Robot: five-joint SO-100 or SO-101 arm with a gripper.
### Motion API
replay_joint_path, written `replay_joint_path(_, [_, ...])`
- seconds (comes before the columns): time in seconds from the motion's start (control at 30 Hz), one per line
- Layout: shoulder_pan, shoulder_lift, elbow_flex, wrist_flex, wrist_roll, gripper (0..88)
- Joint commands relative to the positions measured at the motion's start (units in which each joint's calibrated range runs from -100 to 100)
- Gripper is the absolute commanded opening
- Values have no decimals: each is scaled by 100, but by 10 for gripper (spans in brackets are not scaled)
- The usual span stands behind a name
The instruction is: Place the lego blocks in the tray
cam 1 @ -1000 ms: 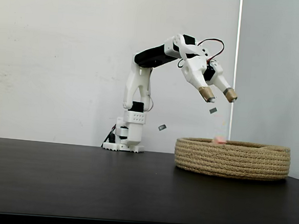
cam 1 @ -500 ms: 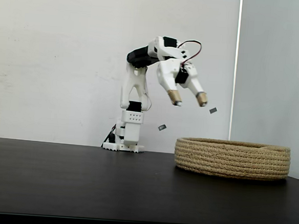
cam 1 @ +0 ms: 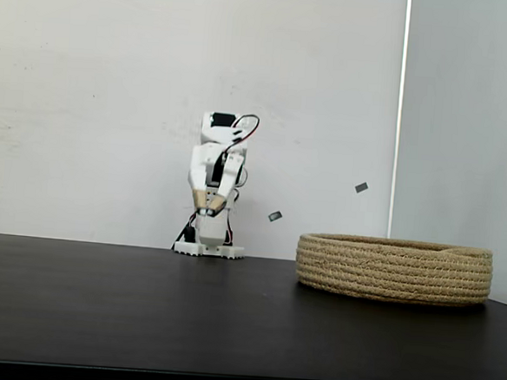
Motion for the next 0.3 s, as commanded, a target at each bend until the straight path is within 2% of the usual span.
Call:
replay_joint_path(0.0, [160, -1637, 1620, -105, 166, 0])
replay_joint_path(0.1, [168, -2351, 2331, 245, 220, 0])
replay_joint_path(0.27, [-29, -2996, 2404, 1536, 234, 0])
